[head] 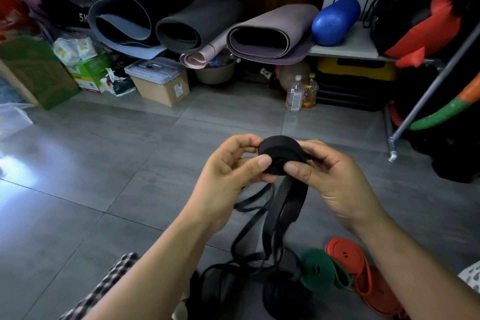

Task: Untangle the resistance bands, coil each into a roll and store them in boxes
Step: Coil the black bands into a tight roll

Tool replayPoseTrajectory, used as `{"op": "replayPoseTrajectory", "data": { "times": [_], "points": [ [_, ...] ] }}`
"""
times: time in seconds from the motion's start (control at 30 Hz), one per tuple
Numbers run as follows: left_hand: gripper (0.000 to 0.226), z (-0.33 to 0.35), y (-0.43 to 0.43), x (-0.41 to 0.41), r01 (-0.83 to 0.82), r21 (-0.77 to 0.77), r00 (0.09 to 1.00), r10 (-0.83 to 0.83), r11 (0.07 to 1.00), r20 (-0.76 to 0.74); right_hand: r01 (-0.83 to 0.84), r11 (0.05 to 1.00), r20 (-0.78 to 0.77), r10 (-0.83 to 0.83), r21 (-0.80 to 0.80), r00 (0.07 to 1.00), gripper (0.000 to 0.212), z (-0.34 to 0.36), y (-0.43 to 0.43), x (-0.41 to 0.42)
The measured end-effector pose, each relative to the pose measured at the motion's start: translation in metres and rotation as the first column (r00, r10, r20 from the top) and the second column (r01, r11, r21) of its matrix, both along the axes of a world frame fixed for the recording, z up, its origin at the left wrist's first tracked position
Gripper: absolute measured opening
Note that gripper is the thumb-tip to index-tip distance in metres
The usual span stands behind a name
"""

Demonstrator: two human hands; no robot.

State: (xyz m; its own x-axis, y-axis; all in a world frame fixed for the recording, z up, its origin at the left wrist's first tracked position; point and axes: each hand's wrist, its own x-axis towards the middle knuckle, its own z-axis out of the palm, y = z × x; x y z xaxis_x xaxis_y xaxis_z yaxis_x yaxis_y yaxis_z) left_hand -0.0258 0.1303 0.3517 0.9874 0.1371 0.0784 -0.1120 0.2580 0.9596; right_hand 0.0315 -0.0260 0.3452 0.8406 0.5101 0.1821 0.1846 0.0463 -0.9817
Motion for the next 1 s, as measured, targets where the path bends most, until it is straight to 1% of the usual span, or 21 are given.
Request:
{"op": "replayPoseTrajectory", "data": {
  "times": [0.07,0.13,0.17,0.2,0.23,0.27,0.3,0.33,0.4,0.43,0.5,0.6,0.7,0.73,0.77,0.8,0.87,0.9,0.93,0.97,1.0],
  "points": [
    [0.02,-0.002,-0.002,-0.001,0.027,-0.119,0.999,-0.024,0.992,0.027,0.009,0.996,-0.085,-0.002,0.085,0.996,0.03,0.0,0.002,-0.001],
    [0.018,0.0,0.0,-0.001,0.052,-0.14,0.999,-0.053,0.989,-0.009,0.02,0.994,-0.112,-0.008,0.103,0.994,0.028,0.003,0.001,-0.001],
    [0.019,0.0,0.002,0.0,0.061,-0.047,0.997,-0.063,0.997,-0.041,0.036,0.999,-0.038,-0.035,0.038,0.999,0.025,0.005,-0.001,0.0],
    [0.023,0.0,0.005,0.001,0.062,0.154,0.996,-0.053,0.986,-0.066,0.069,0.993,0.106,-0.058,-0.098,0.993,0.023,0.005,-0.005,0.002],
    [0.029,-0.001,0.008,0.002,0.049,0.423,0.998,-0.027,0.905,-0.058,0.12,0.957,0.266,-0.047,-0.265,0.963,0.022,0.004,-0.008,0.004],
    [0.034,-0.001,0.01,0.003,0.027,0.637,1.0,-0.016,0.77,-0.023,0.168,0.906,0.383,-0.007,-0.389,0.924,0.023,0.003,-0.01,0.006],
    [0.036,-0.002,0.011,0.004,-0.004,0.735,1.0,-0.017,0.678,0.021,0.186,0.873,0.43,0.03,-0.452,0.902,0.023,0.001,-0.011,0.007],
    [0.033,-0.001,0.01,0.005,-0.027,0.742,0.999,-0.015,0.67,0.049,0.17,0.872,0.418,0.042,-0.459,0.907,0.021,0.001,-0.01,0.006],
    [0.027,0.0,0.006,0.004,-0.053,0.583,0.998,0.027,0.811,0.053,0.1,0.935,0.304,0.009,-0.341,0.953,0.022,0.002,-0.008,0.004],
    [0.024,0.002,0.003,0.004,-0.055,0.44,0.998,0.047,0.896,0.03,0.057,0.97,0.208,-0.007,-0.238,0.978,0.023,0.004,-0.008,0.003],
    [0.017,0.002,-0.002,0.004,-0.055,0.179,0.998,0.056,0.982,0.0,0.021,0.998,0.051,-0.018,-0.061,0.999,0.026,0.005,-0.006,0.003],
    [0.024,-0.002,-0.014,0.004,-0.01,-0.045,1.0,0.01,0.999,0.004,0.042,0.993,-0.092,-0.033,0.106,0.995,0.029,0.004,-0.003,-0.001],
    [0.026,-0.004,-0.022,0.003,0.062,-0.179,0.997,-0.068,0.982,-0.028,0.074,0.988,-0.118,-0.058,0.134,0.991,0.026,0.002,-0.002,0.0],
    [0.025,-0.003,-0.021,0.003,0.078,-0.132,0.995,-0.086,0.988,-0.053,0.08,0.99,-0.104,-0.068,0.115,0.992,0.025,0.002,-0.004,0.001],
    [0.025,-0.002,-0.018,0.004,0.086,0.005,0.994,-0.085,0.996,-0.072,0.087,0.994,-0.063,-0.082,0.069,0.995,0.024,0.002,-0.007,0.003],
    [0.029,0.0,-0.013,0.006,0.092,0.209,0.994,-0.077,0.974,-0.08,0.099,0.995,0.02,-0.098,-0.017,0.995,0.024,0.001,-0.008,0.004],
    [0.039,0.001,-0.004,0.009,0.055,0.592,0.998,-0.046,0.804,-0.031,0.139,0.961,0.256,-0.076,-0.24,0.964,0.024,-0.003,-0.009,0.003],
    [0.039,0.001,-0.002,0.009,0.028,0.694,0.998,-0.057,0.72,0.02,0.172,0.934,0.351,-0.054,-0.314,0.935,0.027,-0.005,-0.008,0.002],
    [0.033,0.001,-0.003,0.009,0.005,0.73,0.996,-0.071,0.683,0.06,0.19,0.92,0.398,-0.041,-0.342,0.916,0.029,-0.005,-0.007,0.001],
    [0.028,0.001,-0.004,0.009,-0.012,0.711,0.994,-0.066,0.703,0.082,0.188,0.926,0.402,-0.044,-0.327,0.915,0.027,-0.004,-0.006,0.001],
    [0.025,0.002,-0.006,0.008,-0.016,0.635,0.997,-0.039,0.772,0.073,0.164,0.944,0.372,-0.049,-0.286,0.927,0.026,-0.002,-0.006,0.002]
  ]
}}
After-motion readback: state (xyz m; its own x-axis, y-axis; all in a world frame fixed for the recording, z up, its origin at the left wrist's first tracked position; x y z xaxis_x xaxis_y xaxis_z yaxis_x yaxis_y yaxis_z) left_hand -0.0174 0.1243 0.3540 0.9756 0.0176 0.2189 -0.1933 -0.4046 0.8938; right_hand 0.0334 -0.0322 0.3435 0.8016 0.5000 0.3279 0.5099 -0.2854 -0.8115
